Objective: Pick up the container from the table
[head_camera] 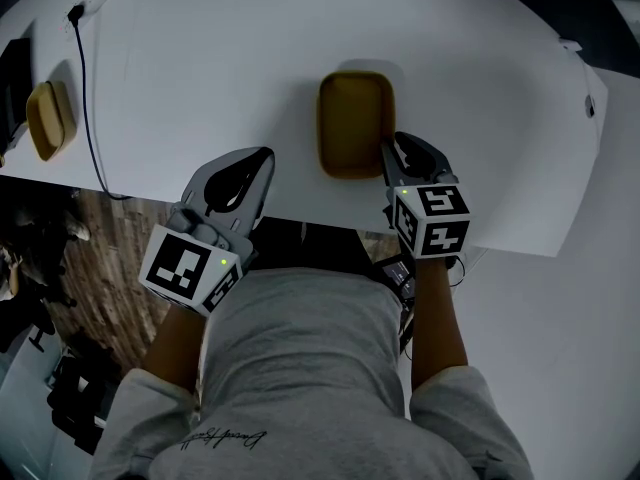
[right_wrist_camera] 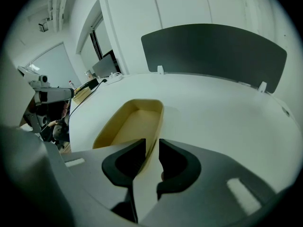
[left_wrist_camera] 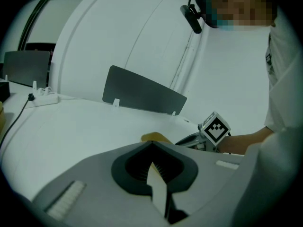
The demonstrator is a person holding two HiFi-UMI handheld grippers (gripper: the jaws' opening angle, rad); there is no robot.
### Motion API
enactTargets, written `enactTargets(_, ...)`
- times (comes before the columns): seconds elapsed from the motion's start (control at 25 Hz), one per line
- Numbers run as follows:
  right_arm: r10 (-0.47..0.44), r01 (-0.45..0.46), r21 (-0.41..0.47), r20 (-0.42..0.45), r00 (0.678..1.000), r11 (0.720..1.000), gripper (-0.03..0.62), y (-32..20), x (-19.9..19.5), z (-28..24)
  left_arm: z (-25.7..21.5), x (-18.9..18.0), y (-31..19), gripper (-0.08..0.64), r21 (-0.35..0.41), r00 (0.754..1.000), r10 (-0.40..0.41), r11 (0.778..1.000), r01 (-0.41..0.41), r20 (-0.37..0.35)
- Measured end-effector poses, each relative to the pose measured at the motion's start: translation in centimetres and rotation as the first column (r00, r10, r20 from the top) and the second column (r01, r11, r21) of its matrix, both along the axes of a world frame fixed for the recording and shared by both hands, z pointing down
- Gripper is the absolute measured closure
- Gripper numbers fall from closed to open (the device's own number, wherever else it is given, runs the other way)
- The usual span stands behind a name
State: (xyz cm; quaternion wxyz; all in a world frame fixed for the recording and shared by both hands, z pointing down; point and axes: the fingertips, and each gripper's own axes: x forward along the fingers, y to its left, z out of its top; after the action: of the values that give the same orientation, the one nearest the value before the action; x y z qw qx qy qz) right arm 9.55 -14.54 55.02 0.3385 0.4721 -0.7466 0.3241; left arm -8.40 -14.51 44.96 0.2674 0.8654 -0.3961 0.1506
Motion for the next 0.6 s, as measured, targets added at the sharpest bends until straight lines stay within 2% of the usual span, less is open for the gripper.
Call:
enactTargets(0.32,0.009,-0.01,-0.027,-0.009,1.0,1.0,0.493,0.0,-0.2,0.8,0.8,-0.5,0.1,0.558,-0.025,1.0,-0.016,1.0,0.016,-0.01)
enactTargets(0.6,0.037,-0.04,-0.058,-0.051,0.998,0.998,0.554,0.0,0.7,1.3,0.9,-0.3,0.3,0.56,-0.027,1.0,-0.018,0.999,0.018,-0.007)
